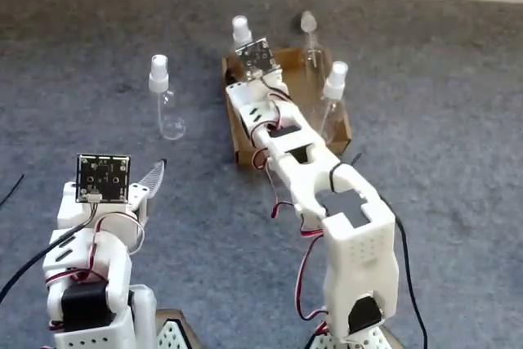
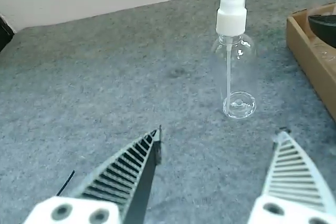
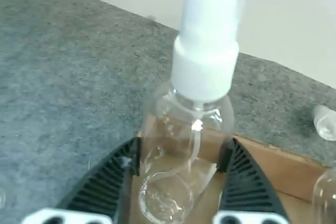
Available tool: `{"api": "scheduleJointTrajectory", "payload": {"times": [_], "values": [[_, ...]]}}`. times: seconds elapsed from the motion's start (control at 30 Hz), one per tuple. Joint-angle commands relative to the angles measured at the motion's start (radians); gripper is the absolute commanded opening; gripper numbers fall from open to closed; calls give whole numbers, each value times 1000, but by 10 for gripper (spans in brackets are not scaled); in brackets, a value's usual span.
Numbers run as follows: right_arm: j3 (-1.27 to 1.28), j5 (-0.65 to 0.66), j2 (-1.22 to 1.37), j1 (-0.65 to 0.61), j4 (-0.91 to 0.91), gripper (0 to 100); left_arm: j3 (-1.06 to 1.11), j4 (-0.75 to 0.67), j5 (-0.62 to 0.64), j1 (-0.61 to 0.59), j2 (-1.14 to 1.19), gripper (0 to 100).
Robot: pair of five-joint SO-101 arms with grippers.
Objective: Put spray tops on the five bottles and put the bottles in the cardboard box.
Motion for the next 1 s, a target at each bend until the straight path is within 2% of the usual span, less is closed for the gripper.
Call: {"api": "scheduleJointTrajectory", "payload": {"times": [0.0, 0.1, 0.2, 0.33, 0.73, 0.97], "values": [[-67, -5, -21, -8, -15, 139, -5, -29, 11, -13, -5, 301], [-67, -5, -21, -10, -13, 142, -5, -29, 11, -13, -5, 301], [-67, -5, -21, -10, -8, 196, -5, -29, 11, -13, -5, 301], [-73, -3, -22, -10, 90, 248, -5, -29, 11, -12, -5, 301], [-68, -3, -219, -5, 117, 252, -4, -29, 11, -12, -5, 301], [-73, -5, -456, -2, 377, 252, -2, -29, 11, -12, -5, 301]]}}
